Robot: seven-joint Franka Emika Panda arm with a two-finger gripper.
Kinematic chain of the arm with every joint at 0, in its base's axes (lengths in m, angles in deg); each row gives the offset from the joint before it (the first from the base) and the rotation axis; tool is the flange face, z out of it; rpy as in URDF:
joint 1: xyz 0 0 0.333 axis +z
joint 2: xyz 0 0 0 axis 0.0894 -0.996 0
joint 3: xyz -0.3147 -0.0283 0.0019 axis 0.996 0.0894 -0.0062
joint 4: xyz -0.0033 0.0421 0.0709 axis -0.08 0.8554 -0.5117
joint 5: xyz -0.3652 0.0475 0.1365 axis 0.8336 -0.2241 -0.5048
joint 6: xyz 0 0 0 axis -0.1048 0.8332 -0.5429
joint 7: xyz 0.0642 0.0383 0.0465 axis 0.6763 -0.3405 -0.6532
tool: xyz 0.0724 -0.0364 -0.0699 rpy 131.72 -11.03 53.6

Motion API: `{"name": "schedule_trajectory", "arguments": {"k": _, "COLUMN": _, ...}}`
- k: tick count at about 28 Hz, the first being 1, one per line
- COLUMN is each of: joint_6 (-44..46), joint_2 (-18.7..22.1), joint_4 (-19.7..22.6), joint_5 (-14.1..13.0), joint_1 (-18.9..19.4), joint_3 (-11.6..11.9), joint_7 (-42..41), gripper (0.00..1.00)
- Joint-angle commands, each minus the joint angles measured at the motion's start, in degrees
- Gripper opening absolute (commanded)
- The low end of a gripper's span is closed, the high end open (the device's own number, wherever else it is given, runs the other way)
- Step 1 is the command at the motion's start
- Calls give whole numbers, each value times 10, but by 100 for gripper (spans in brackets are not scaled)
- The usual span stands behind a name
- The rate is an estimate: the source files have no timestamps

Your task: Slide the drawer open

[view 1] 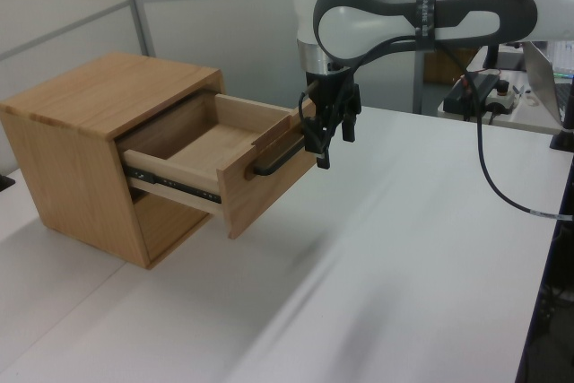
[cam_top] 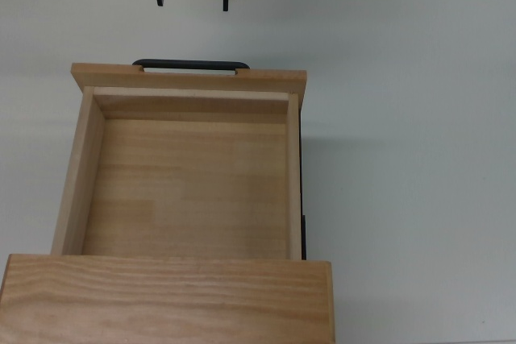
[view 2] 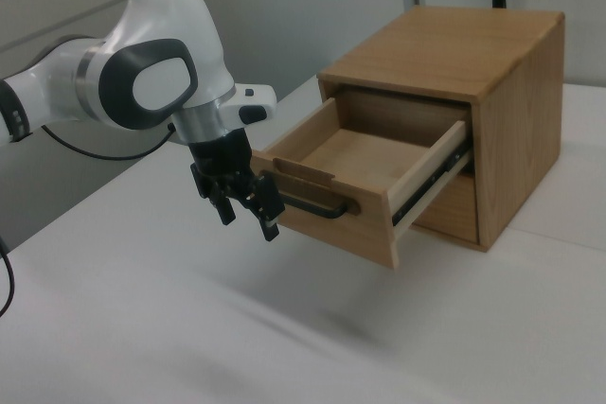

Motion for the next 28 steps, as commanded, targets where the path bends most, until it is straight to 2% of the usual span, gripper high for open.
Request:
{"name": "schedule_trajectory", "arguments": {"k": 1, "joint_6": 17, "joint_2": -1, "joint_4": -16, "joint_5": 4, "joint_1": 2, "joint_3": 1, "joint_7": -21, "gripper": 100}}
{"name": "schedule_trajectory", "arguments": {"k": 28, "joint_6": 33, "joint_2": -2, "joint_4": -29, "joint_5": 1, "joint_1": -2, "joint_3": 7, "joint_7": -21, "gripper": 100}}
